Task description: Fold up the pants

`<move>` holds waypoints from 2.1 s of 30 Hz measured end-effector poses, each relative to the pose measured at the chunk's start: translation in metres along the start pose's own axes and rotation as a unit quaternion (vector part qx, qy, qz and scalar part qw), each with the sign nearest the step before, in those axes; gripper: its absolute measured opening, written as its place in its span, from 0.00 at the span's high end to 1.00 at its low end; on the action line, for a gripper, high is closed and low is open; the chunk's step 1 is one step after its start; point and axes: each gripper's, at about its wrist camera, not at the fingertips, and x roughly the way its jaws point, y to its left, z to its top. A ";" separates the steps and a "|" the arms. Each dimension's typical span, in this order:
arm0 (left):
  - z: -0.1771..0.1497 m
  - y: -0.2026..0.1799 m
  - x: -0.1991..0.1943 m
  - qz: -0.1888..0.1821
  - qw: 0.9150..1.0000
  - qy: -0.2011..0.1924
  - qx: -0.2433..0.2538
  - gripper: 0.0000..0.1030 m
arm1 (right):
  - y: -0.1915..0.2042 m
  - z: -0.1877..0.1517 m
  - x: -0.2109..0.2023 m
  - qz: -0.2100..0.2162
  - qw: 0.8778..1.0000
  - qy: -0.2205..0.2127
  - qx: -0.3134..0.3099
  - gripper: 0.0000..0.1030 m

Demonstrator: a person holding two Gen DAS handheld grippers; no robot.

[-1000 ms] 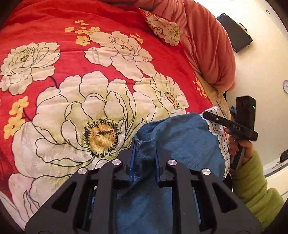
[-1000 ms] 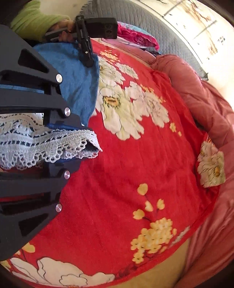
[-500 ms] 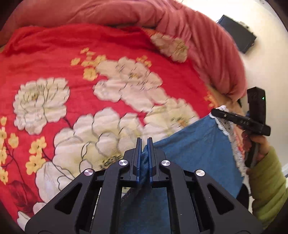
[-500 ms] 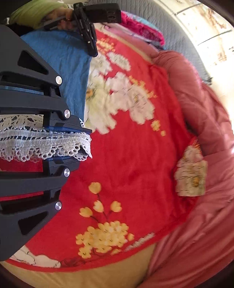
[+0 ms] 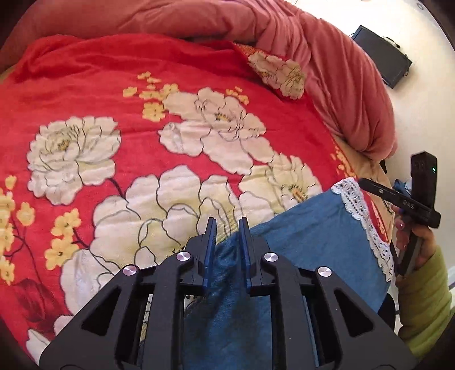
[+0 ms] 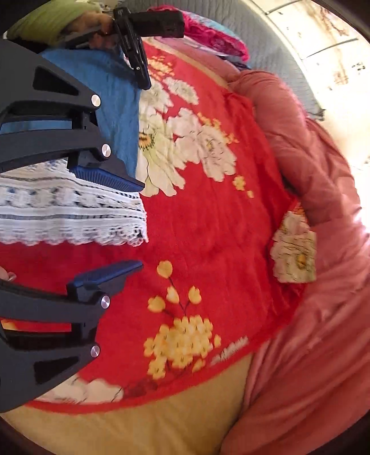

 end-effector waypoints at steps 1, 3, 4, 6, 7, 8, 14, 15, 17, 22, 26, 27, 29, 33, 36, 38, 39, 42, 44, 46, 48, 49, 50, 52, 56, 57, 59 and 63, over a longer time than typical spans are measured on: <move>0.001 -0.003 -0.004 0.002 1.000 -0.005 0.002 0.86 | 0.000 -0.006 -0.014 0.006 1.000 -0.011 0.005 0.46; 0.001 -0.009 -0.017 0.005 1.000 -0.017 0.010 0.75 | 0.001 -0.017 -0.033 0.014 0.999 -0.026 0.012 0.44; 0.000 -0.013 -0.024 0.009 1.000 -0.023 0.015 0.72 | 0.002 -0.025 -0.044 0.017 0.999 -0.029 0.018 0.42; -0.006 -0.021 -0.040 0.011 0.999 -0.038 0.026 0.71 | 0.005 -0.039 -0.059 0.023 0.999 -0.036 0.023 0.42; -0.008 -0.024 -0.045 0.010 0.999 -0.041 0.028 0.68 | 0.007 -0.049 -0.068 0.026 0.998 -0.040 0.026 0.42; -0.013 -0.026 -0.051 0.008 0.999 -0.043 0.029 0.68 | 0.009 -0.057 -0.075 0.029 0.998 -0.043 0.030 0.40; -0.040 -0.045 -0.088 0.040 0.996 -0.063 0.045 0.63 | 0.014 -0.103 -0.095 0.032 0.996 -0.045 0.068 0.40; -0.045 -0.046 -0.093 0.037 0.996 -0.068 0.043 0.62 | 0.015 -0.110 -0.095 0.031 0.996 -0.043 0.072 0.40; -0.059 -0.048 -0.104 0.032 0.996 -0.073 0.038 0.59 | 0.015 -0.118 -0.098 0.024 0.996 -0.044 0.077 0.40; -0.100 -0.045 -0.124 0.068 0.995 -0.075 0.024 0.58 | 0.005 -0.137 -0.101 0.013 0.994 -0.043 0.105 0.40; -0.127 -0.019 -0.147 0.103 0.991 -0.077 -0.026 0.58 | -0.011 -0.143 -0.095 0.029 0.989 -0.036 0.140 0.40; -0.131 -0.013 -0.152 0.107 0.991 -0.077 -0.037 0.58 | -0.014 -0.144 -0.092 0.029 0.988 -0.032 0.149 0.40; -0.137 -0.002 -0.159 0.120 0.988 -0.077 -0.056 0.58 | -0.018 -0.145 -0.085 0.044 0.986 -0.025 0.158 0.38; -0.144 0.015 -0.153 0.142 0.985 -0.057 -0.083 0.57 | -0.023 -0.147 -0.077 0.070 0.982 -0.022 0.175 0.42; -0.146 0.021 -0.144 0.157 0.983 -0.047 -0.088 0.57 | -0.019 -0.146 -0.076 0.080 0.983 -0.016 0.162 0.50; -0.147 0.025 -0.140 0.159 0.982 -0.043 -0.094 0.57 | -0.020 -0.146 -0.075 0.088 0.983 -0.012 0.160 0.55; -0.147 0.027 -0.140 0.161 0.981 -0.043 -0.095 0.57 | -0.019 -0.146 -0.075 0.089 0.983 -0.011 0.158 0.57; -0.148 0.028 -0.141 0.159 0.981 -0.047 -0.097 0.57 | -0.022 -0.148 -0.077 0.101 0.982 -0.013 0.158 0.64; -0.148 0.029 -0.142 0.157 0.981 -0.050 -0.101 0.58 | -0.024 -0.150 -0.079 0.108 0.981 -0.018 0.163 0.71; -0.148 0.029 -0.142 0.158 0.981 -0.052 -0.102 0.58 | -0.026 -0.152 -0.080 0.116 0.979 -0.021 0.169 0.74; -0.149 0.029 -0.142 0.159 0.981 -0.053 -0.101 0.58 | -0.027 -0.153 -0.084 0.121 0.977 -0.024 0.173 0.74; -0.149 0.028 -0.142 0.159 0.981 -0.055 -0.101 0.58 | -0.027 -0.153 -0.085 0.121 0.977 -0.026 0.173 0.74; -0.149 0.028 -0.142 0.160 0.980 -0.055 -0.101 0.58 | -0.026 -0.153 -0.086 0.115 0.978 -0.027 0.171 0.74; -0.149 0.027 -0.143 0.162 0.980 -0.059 -0.097 0.57 | -0.022 -0.152 -0.088 0.106 0.980 -0.030 0.163 0.74; -0.149 0.026 -0.143 0.164 0.980 -0.059 -0.095 0.57 | -0.012 -0.149 -0.094 0.088 0.985 -0.038 0.141 0.74; -0.149 0.026 -0.143 0.164 0.980 -0.059 -0.095 0.57 | -0.011 -0.149 -0.096 0.088 0.986 -0.039 0.138 0.74; -0.149 0.026 -0.143 0.164 0.980 -0.059 -0.095 0.57 | -0.008 -0.146 -0.097 0.093 0.986 -0.041 0.133 0.74; -0.149 0.025 -0.143 0.166 0.980 -0.057 -0.094 0.57 | -0.014 -0.146 -0.081 0.098 0.984 -0.016 0.147 0.72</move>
